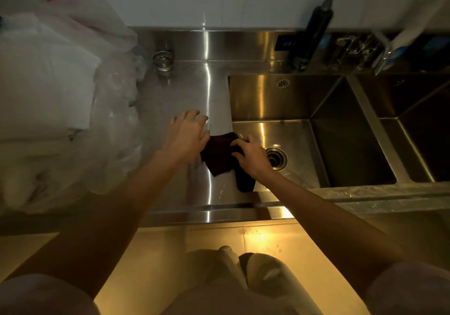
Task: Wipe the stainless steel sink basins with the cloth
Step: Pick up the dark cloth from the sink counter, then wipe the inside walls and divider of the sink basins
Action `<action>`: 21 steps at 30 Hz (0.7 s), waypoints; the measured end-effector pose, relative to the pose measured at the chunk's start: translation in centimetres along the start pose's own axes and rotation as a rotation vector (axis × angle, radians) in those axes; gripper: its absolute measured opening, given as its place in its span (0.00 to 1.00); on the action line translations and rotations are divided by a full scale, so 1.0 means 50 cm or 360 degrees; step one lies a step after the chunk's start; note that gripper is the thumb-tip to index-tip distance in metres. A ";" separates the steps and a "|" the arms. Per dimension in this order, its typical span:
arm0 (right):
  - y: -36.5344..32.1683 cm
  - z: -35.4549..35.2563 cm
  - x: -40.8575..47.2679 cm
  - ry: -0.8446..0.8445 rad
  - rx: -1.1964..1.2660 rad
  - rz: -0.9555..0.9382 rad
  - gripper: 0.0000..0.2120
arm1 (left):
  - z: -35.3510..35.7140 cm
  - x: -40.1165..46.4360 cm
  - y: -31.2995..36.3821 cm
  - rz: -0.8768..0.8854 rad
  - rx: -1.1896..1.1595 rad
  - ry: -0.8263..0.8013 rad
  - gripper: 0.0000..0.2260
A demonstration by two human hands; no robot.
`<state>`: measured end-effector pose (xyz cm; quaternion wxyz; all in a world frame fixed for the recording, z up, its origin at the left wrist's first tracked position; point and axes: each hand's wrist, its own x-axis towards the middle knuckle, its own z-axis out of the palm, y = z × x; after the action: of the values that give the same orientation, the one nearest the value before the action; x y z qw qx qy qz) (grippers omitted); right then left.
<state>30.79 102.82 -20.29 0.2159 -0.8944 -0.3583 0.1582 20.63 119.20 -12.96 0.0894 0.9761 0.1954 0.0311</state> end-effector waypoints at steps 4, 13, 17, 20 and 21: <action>0.017 -0.067 -0.016 0.0152 0.0035 0.0030 0.15 | -0.016 0.051 0.067 0.0156 0.0017 -0.0028 0.19; 0.080 -0.275 -0.091 0.0594 0.0007 0.0165 0.14 | -0.073 0.149 0.258 0.0523 0.0010 0.0041 0.19; 0.117 -0.367 -0.145 0.0752 -0.0049 0.0225 0.14 | -0.097 0.156 0.341 0.0654 -0.0031 0.0126 0.19; 0.148 -0.433 -0.198 0.0884 -0.0098 0.0271 0.14 | -0.119 0.153 0.413 0.0749 -0.0052 0.0173 0.19; 0.159 -0.453 -0.219 0.0920 -0.0122 0.0279 0.14 | -0.127 0.150 0.440 0.0778 -0.0053 0.0185 0.19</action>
<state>37.66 83.73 -3.44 0.2604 -0.9374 -0.2090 -0.0986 35.21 103.16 -2.42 0.0839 0.9893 -0.0422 0.1112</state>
